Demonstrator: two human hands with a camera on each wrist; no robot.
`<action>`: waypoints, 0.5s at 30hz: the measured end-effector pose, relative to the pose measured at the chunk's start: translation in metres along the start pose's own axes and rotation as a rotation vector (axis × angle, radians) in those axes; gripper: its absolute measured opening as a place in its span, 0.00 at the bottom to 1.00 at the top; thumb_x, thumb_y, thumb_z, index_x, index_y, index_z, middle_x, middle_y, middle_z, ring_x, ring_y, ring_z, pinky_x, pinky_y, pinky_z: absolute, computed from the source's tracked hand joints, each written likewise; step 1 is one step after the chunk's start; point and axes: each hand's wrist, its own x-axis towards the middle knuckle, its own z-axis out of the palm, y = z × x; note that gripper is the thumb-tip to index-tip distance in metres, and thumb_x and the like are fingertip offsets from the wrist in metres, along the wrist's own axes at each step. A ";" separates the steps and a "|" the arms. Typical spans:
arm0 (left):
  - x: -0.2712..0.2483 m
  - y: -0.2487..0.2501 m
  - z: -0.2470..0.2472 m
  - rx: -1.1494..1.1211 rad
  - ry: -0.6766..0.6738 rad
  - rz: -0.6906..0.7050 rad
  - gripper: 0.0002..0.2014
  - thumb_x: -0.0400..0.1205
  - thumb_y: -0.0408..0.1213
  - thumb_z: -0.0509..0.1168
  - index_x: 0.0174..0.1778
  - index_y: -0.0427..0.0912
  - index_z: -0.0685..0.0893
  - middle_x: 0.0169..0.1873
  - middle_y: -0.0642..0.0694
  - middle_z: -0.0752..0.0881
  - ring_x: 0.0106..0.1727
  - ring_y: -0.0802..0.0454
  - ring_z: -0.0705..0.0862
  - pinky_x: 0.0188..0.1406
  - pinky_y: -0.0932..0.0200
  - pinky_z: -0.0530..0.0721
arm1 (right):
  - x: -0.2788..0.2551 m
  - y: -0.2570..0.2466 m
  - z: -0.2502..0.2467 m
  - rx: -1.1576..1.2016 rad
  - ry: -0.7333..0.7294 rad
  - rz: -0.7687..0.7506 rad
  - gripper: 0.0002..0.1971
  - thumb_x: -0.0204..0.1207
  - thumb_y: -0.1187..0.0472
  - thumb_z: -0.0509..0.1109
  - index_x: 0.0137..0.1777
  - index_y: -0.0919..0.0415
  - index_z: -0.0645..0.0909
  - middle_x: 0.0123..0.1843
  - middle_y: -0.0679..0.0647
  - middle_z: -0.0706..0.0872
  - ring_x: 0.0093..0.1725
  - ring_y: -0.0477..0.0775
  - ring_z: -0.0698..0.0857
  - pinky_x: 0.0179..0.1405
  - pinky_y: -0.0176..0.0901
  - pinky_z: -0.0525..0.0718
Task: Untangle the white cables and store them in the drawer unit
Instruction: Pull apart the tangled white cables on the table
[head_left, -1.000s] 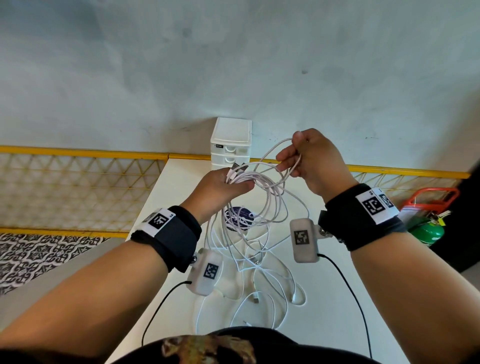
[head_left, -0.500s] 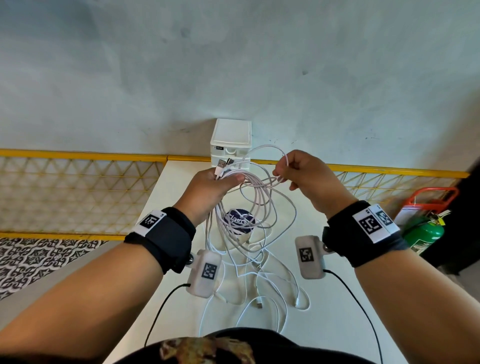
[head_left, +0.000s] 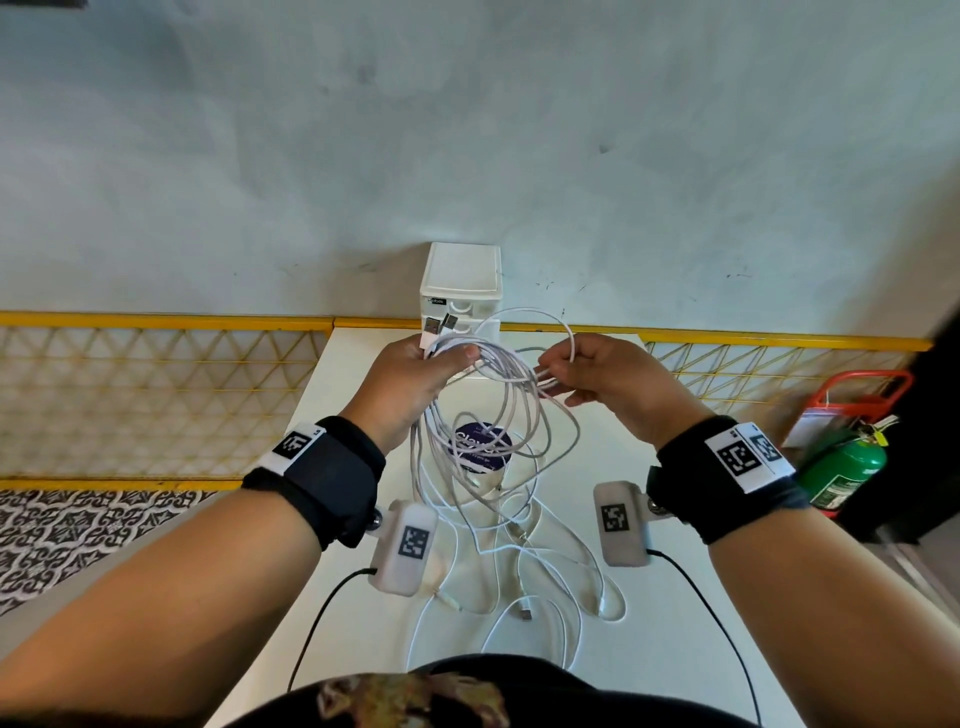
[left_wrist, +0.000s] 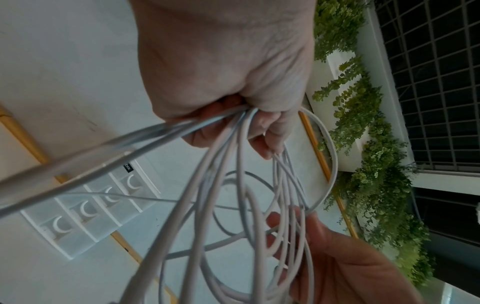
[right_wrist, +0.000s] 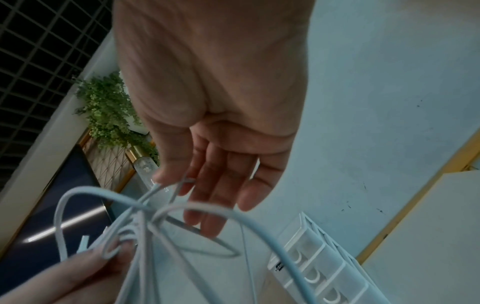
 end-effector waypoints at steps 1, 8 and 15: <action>0.000 0.000 0.000 0.013 -0.002 0.001 0.20 0.76 0.44 0.75 0.25 0.47 0.71 0.18 0.56 0.62 0.23 0.55 0.61 0.29 0.57 0.59 | -0.001 -0.002 0.000 -0.012 -0.003 -0.017 0.02 0.79 0.65 0.69 0.48 0.59 0.83 0.43 0.50 0.93 0.44 0.51 0.90 0.43 0.42 0.79; -0.004 0.002 0.010 -0.023 -0.030 0.012 0.12 0.80 0.43 0.72 0.32 0.49 0.81 0.18 0.59 0.78 0.22 0.62 0.73 0.31 0.63 0.71 | 0.004 -0.005 0.020 0.090 0.150 -0.087 0.06 0.73 0.72 0.72 0.38 0.63 0.85 0.30 0.53 0.88 0.26 0.49 0.83 0.27 0.37 0.78; -0.009 -0.002 0.008 -0.003 -0.044 0.038 0.07 0.86 0.39 0.64 0.46 0.43 0.86 0.26 0.60 0.87 0.21 0.69 0.77 0.33 0.65 0.70 | 0.002 0.002 0.014 0.252 0.253 -0.028 0.08 0.83 0.64 0.63 0.43 0.63 0.78 0.29 0.54 0.88 0.27 0.54 0.85 0.28 0.42 0.81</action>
